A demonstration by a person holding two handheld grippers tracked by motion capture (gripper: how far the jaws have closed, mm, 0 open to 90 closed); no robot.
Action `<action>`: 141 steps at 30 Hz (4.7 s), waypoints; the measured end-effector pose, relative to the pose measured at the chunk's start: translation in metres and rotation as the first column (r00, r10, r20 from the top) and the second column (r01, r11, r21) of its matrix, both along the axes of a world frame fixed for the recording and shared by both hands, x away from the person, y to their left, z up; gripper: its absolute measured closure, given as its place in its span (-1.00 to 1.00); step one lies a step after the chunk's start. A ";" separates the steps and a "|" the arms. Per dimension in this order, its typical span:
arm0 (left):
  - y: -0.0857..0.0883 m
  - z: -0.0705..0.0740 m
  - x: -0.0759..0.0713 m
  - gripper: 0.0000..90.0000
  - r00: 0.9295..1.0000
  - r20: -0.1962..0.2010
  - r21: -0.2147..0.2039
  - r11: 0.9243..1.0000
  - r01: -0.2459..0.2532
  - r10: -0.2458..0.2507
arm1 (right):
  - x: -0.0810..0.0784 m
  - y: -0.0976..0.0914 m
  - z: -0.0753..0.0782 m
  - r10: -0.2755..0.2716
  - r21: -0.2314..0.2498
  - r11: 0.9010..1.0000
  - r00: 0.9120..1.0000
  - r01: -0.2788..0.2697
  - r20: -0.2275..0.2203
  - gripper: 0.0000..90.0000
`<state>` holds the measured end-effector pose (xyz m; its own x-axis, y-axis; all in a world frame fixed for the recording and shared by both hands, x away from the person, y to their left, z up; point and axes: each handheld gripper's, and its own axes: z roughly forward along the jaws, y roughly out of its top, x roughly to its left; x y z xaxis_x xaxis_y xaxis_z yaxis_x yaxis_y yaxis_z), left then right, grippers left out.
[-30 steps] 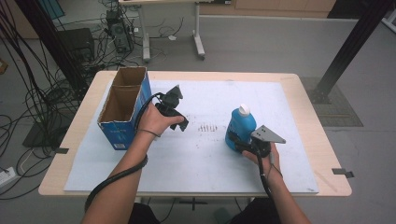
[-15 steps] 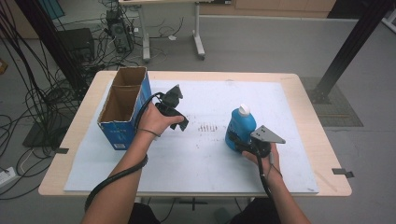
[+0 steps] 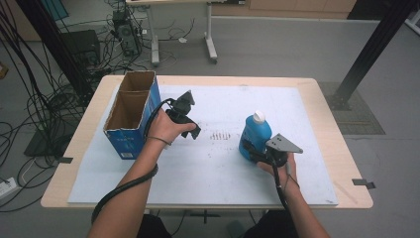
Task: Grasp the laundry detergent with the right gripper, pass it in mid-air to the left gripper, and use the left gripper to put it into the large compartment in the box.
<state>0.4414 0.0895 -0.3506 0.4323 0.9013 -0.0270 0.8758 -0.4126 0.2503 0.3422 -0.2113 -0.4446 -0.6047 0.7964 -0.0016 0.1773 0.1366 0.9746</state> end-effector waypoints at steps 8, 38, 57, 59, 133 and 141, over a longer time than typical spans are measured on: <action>0.000 0.006 0.004 -0.74 1.000 0.011 -0.008 1.000 -0.002 0.002 | 0.000 0.000 -0.001 0.004 0.001 1.000 1.000 -0.004 0.006 -0.04; -0.001 0.010 0.004 -0.75 1.000 0.019 -0.009 1.000 -0.008 0.009 | -0.001 0.000 -0.001 0.002 0.000 1.000 1.000 -0.002 0.011 -0.04; -0.001 0.010 0.003 -0.77 1.000 0.016 -0.010 1.000 -0.007 0.007 | 0.000 0.000 -0.001 0.003 0.004 1.000 1.000 -0.003 0.008 -0.04; -0.001 0.011 0.003 -0.77 1.000 0.020 -0.008 1.000 -0.009 0.009 | 0.000 0.000 -0.001 0.001 0.004 1.000 1.000 -0.001 0.012 -0.04; 0.004 0.069 -0.024 -0.77 0.944 0.039 -0.067 0.942 0.329 -0.327 | 0.017 -0.019 0.061 0.333 0.073 0.942 0.940 -0.328 -0.078 -0.03; 0.005 0.091 -0.037 -0.77 0.891 0.041 -0.050 0.889 0.454 -0.453 | 0.016 -0.021 0.081 0.437 0.114 0.897 0.896 -0.428 -0.074 -0.03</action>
